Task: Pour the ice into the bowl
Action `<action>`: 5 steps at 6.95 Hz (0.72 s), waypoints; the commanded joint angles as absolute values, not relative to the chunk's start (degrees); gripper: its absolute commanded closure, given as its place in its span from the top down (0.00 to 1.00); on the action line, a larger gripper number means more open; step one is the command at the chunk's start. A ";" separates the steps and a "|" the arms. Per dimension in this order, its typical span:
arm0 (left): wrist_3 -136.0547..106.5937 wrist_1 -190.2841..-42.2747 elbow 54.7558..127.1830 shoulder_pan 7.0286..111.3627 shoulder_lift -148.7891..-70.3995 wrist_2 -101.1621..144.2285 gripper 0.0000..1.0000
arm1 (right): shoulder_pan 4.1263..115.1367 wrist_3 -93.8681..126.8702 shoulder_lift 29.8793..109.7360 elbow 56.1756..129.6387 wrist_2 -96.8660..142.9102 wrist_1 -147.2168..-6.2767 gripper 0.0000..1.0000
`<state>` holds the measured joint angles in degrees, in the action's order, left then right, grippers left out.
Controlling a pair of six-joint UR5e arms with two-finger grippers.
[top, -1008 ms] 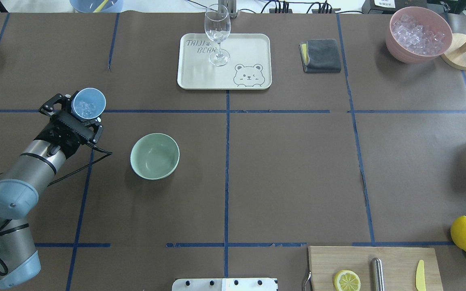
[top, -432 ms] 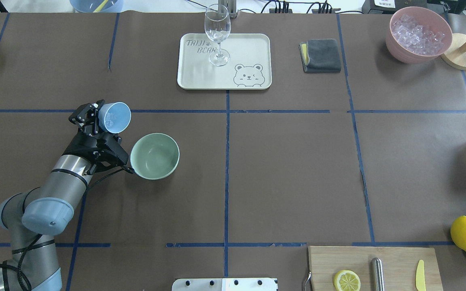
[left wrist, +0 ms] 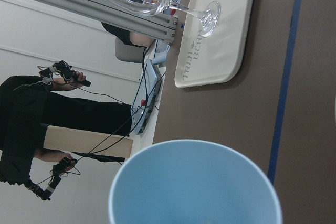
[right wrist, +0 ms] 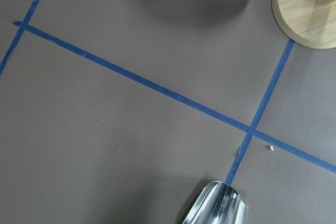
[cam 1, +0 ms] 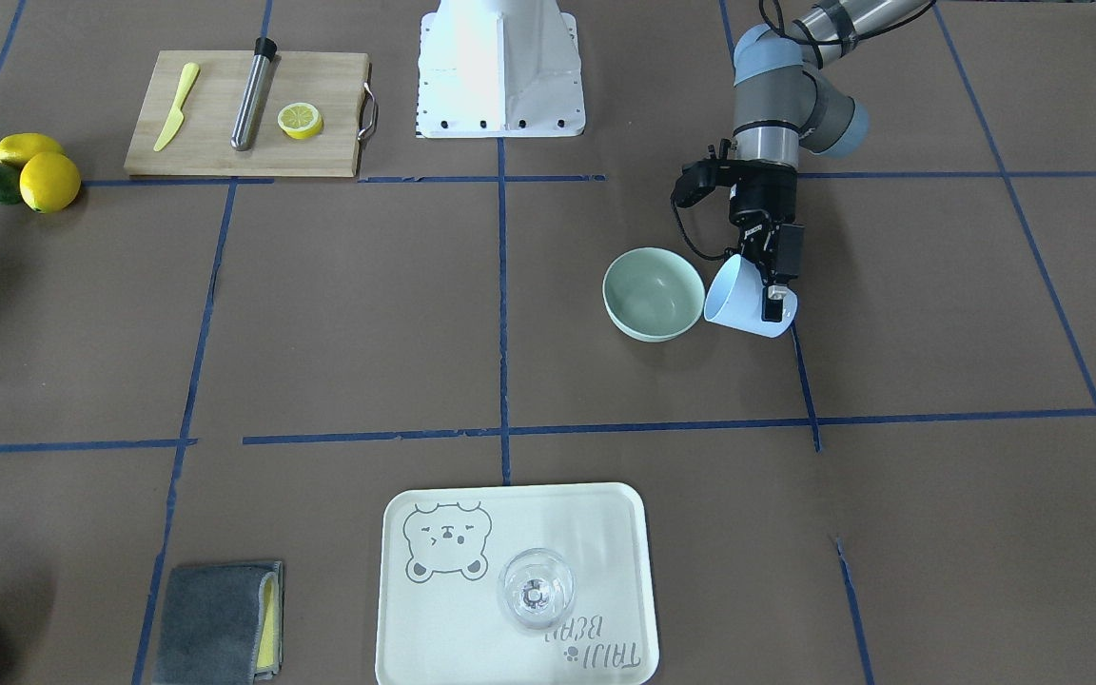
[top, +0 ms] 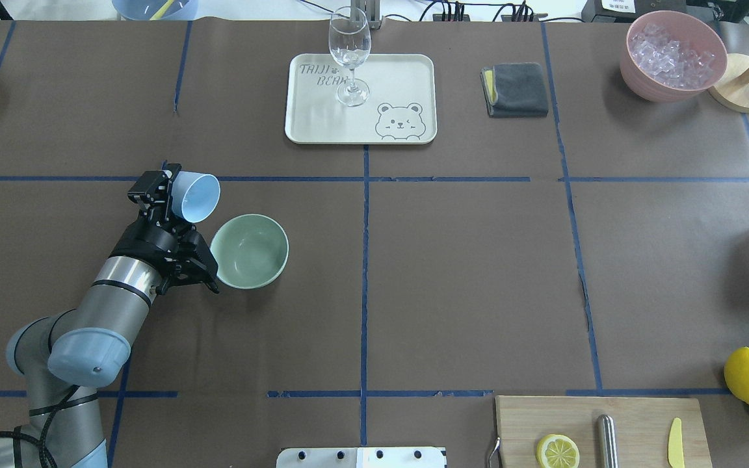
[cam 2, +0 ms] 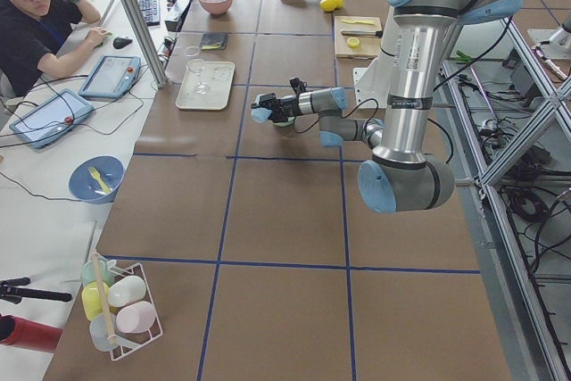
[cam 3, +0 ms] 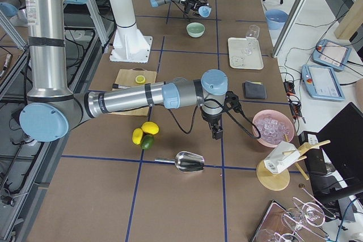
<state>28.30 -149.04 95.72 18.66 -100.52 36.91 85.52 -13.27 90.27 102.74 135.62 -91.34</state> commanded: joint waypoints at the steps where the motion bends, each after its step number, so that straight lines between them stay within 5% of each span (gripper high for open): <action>1: 38.46 -149.06 95.54 17.76 -101.16 34.64 0.00 | 85.52 -13.27 90.26 102.74 135.62 -91.41 1.00; 5: 50.34 -149.15 95.63 14.51 -101.16 29.98 0.00 | 85.61 -13.27 90.26 102.74 135.70 -91.41 1.00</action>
<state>47.63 -149.12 95.66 15.65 -101.16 31.64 85.59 -13.27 90.26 102.68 135.63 -91.40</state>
